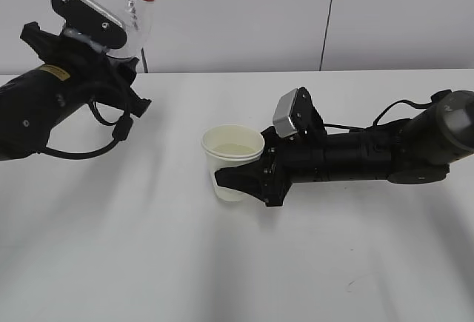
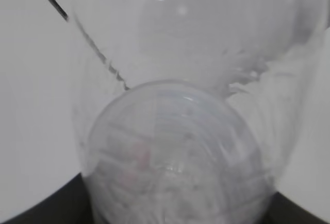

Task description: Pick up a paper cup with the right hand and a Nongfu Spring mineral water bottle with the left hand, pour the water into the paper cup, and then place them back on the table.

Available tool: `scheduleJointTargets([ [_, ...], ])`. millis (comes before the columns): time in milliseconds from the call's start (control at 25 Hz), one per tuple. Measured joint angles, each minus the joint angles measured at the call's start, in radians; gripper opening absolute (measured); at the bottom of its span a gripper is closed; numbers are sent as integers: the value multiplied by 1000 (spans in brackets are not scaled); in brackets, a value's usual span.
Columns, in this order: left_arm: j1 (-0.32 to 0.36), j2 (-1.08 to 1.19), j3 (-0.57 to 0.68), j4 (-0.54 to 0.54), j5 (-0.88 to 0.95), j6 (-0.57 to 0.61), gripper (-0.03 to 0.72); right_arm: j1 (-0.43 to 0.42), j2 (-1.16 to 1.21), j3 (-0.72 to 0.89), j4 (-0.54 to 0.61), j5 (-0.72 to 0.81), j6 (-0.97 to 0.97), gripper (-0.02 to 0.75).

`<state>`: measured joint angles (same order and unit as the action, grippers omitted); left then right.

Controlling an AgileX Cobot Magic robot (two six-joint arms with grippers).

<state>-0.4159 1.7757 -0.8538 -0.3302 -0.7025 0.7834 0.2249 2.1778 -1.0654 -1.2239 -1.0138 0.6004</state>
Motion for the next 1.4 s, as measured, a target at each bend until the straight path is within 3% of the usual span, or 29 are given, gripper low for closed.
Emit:
scheduleJointTargets([
  [400, 0, 0, 0, -5, 71, -410, 356, 0, 0, 0, 39, 0, 0, 482],
  [560, 0, 7, 0, -5, 71, -521, 356, 0, 0, 0, 67, 0, -2, 482],
  [1120, 0, 177, -1, 2, -52, -640, 356, 0, 0, 0, 93, 35, -18, 482],
  [1400, 0, 218, -3, 2, -77, -673, 356, 0, 0, 0, 180, 44, -23, 482],
])
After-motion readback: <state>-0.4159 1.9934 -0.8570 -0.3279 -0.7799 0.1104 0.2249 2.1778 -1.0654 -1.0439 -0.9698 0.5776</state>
